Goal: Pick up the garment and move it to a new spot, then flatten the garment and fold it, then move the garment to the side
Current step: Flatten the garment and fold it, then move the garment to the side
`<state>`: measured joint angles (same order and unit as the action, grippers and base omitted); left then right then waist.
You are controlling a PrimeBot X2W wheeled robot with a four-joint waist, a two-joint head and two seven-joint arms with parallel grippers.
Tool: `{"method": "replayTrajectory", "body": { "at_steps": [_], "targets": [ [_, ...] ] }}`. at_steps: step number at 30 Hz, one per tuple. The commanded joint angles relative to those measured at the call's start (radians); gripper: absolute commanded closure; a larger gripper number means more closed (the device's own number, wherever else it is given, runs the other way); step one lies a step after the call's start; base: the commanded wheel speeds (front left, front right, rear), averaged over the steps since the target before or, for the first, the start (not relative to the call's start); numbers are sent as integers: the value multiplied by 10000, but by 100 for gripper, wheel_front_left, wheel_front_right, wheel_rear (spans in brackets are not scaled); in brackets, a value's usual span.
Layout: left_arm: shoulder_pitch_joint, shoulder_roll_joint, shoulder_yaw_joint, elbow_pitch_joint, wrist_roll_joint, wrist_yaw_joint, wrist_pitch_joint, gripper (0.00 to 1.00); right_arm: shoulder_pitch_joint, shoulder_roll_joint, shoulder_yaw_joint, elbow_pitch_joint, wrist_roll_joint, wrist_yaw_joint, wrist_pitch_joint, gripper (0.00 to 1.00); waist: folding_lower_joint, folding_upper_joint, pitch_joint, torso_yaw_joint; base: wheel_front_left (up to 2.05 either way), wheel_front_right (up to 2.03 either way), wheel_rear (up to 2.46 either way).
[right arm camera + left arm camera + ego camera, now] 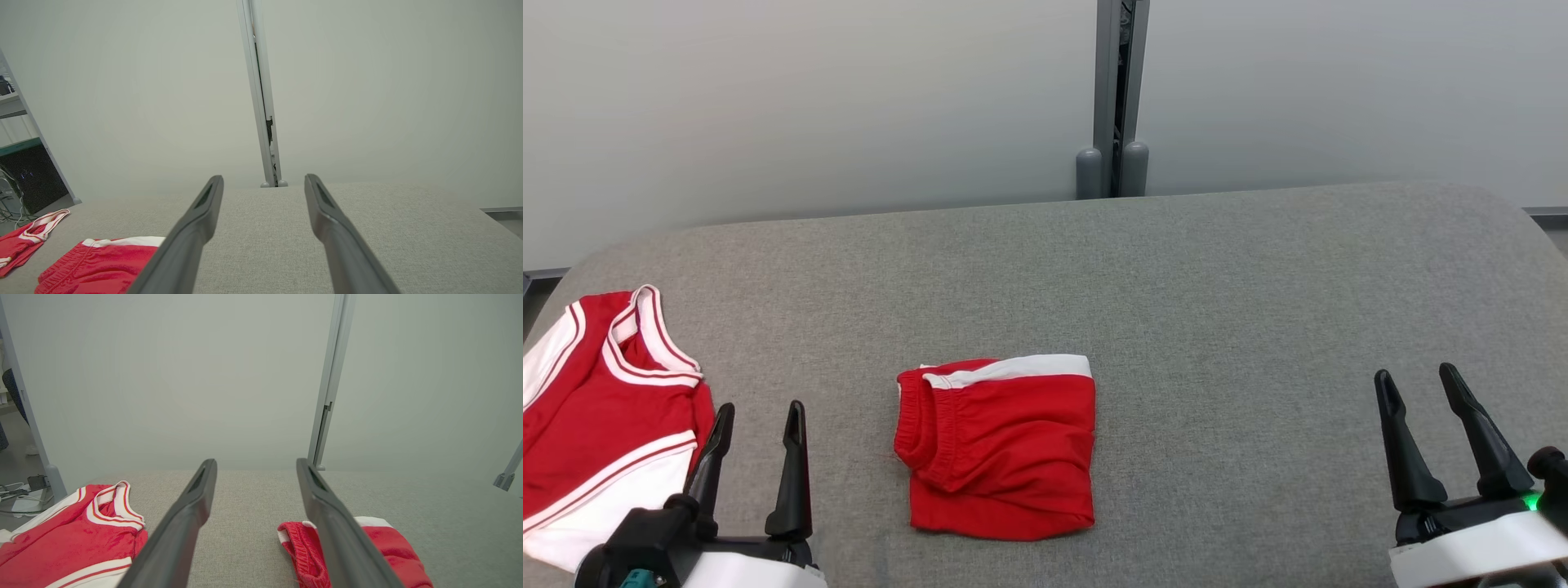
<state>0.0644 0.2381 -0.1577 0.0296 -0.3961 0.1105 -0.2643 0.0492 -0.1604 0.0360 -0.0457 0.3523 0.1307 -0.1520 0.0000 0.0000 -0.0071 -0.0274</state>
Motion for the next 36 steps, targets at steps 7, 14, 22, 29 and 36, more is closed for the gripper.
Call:
{"method": "replayTrajectory", "body": {
  "at_steps": [7,14,22,29,36],
  "targets": [
    [113,-163,138,227,263,-79,2,0,-298,-25,-148,652,-301,3,-408,0,0,0,-25,86,0,0,0],
    [17,-277,215,285,422,-112,2,0,-514,-99,-9,813,-402,3,-464,0,0,0,-39,114,0,0,0],
    [-20,-364,288,326,542,-65,2,0,-538,-67,75,972,-313,3,-543,0,0,0,-40,173,0,0,0],
    [-53,-399,274,333,540,-136,2,0,-559,-66,117,957,-288,3,-479,0,0,0,-55,222,0,0,0],
    [-89,-396,227,311,562,-137,2,0,-585,-60,131,956,-253,3,-394,0,0,0,-75,283,0,0,0]
  ]
}}
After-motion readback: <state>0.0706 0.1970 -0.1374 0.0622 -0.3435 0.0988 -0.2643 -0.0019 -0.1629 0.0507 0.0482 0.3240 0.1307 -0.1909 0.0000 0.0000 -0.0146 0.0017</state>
